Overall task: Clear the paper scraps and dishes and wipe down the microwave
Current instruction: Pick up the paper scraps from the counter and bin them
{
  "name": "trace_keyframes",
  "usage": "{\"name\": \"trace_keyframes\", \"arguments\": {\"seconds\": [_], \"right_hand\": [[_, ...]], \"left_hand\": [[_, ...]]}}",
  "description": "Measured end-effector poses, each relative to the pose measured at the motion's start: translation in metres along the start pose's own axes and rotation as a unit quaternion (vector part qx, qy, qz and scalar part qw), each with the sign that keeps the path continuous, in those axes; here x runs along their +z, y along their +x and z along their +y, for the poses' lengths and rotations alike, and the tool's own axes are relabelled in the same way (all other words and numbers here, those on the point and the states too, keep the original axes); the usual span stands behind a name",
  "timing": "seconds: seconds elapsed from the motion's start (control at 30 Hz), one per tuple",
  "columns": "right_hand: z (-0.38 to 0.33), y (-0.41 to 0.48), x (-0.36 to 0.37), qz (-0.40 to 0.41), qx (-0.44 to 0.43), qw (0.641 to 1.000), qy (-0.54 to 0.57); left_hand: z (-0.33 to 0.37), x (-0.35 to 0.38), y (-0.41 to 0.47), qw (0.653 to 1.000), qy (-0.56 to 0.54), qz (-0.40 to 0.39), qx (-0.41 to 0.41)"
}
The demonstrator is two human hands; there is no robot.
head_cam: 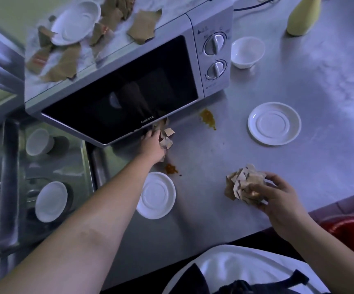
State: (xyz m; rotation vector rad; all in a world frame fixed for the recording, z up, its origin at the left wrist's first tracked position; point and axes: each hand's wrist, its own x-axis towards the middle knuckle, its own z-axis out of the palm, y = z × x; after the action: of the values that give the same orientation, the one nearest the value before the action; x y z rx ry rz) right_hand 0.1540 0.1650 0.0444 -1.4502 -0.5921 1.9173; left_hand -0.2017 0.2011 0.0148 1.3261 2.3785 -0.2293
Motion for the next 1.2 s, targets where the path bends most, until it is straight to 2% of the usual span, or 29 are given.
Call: {"name": "trace_keyframes", "arguments": {"seconds": [0.23,0.4,0.5,0.57,0.63,0.7,0.77,0.83,0.9,1.07,1.2], "right_hand": [[-0.008,-0.001,0.020,-0.037,-0.001,0.999,0.002],[-0.016,0.002,0.031,-0.065,-0.004,0.998,-0.016],[-0.019,0.002,0.038,-0.107,0.003,0.994,-0.035],[-0.021,-0.001,0.046,-0.163,0.008,0.986,-0.039],[-0.024,-0.003,0.055,-0.194,0.020,0.980,-0.027],[-0.026,-0.005,0.065,-0.224,0.033,0.974,-0.015],[-0.027,-0.006,0.076,-0.262,0.042,0.964,-0.011],[-0.026,-0.007,0.087,-0.287,0.048,0.956,-0.013],[-0.024,-0.007,0.095,-0.301,0.050,0.952,-0.022],[-0.018,-0.008,0.101,-0.298,0.039,0.952,-0.058],[-0.014,-0.006,0.102,-0.282,0.020,0.956,-0.079]], "left_hand": [[-0.014,-0.004,-0.014,0.996,0.060,0.066,0.032],[-0.032,-0.009,-0.039,0.991,0.069,0.110,0.012],[-0.034,-0.016,-0.064,0.987,-0.016,0.159,-0.006],[-0.030,-0.023,-0.088,0.972,-0.175,0.153,-0.017],[-0.017,-0.032,-0.118,0.926,-0.358,0.115,-0.036],[0.000,-0.035,-0.147,0.861,-0.500,0.071,-0.056],[0.016,-0.030,-0.168,0.789,-0.610,0.038,-0.065],[0.030,-0.024,-0.181,0.733,-0.677,0.027,-0.060],[0.042,-0.019,-0.190,0.704,-0.709,0.021,-0.048],[0.060,-0.015,-0.200,0.661,-0.748,0.016,-0.062],[0.063,-0.015,-0.195,0.613,-0.785,-0.029,-0.087]]}}
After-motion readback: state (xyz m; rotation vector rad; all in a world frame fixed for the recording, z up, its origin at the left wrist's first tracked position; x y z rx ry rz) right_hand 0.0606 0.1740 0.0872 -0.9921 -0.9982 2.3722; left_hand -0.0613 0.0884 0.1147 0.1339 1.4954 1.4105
